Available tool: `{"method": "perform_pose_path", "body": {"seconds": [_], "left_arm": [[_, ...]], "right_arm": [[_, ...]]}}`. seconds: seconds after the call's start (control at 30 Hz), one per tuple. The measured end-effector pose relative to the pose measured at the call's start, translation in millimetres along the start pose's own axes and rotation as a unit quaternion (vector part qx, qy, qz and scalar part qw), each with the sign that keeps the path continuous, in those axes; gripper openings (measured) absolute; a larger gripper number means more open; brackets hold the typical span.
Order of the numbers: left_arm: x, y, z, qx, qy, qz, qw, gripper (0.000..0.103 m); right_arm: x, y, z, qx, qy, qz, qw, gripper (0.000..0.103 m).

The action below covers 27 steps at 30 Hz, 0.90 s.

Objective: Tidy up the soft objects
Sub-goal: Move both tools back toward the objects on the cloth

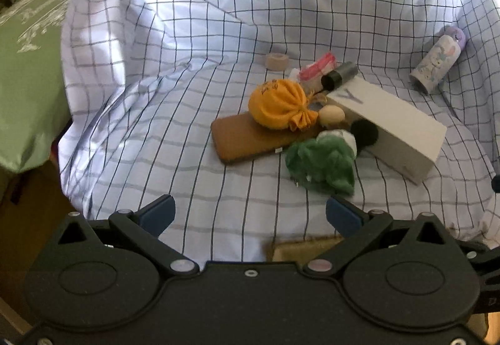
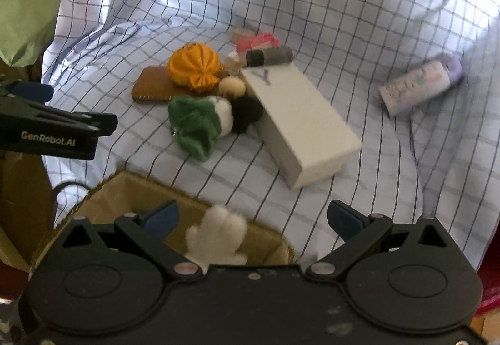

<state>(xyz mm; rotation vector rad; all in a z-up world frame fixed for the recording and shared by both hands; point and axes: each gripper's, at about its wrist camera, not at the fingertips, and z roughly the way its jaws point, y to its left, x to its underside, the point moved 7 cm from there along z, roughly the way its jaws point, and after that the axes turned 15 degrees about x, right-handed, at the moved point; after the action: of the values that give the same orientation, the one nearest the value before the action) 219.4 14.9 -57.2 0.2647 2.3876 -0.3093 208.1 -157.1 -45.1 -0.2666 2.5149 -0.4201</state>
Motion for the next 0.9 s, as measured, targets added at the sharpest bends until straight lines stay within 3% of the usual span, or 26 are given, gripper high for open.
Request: {"method": "perform_pose_path", "body": {"seconds": [0.27,0.47,0.77,0.9], "left_arm": [[-62,8,29,0.014,-0.011,0.005,0.9998,0.100],[-115,18,66,0.002,-0.017,0.024,0.9996,0.099],[-177,19,158,0.052,0.026,0.014,0.9982,0.099],[-199,18,199,0.047,0.034,0.016,0.9982,0.095]], "right_arm": [[-53,-13,19,-0.001,-0.043,0.013,0.999,0.101],[-85,-21,47,0.004,-0.054,0.020,0.998,0.101],[-113,-28,89,-0.014,-0.053,0.021,0.998,0.100],[-121,-29,106,-0.026,-0.050,0.021,0.998,0.098]]}}
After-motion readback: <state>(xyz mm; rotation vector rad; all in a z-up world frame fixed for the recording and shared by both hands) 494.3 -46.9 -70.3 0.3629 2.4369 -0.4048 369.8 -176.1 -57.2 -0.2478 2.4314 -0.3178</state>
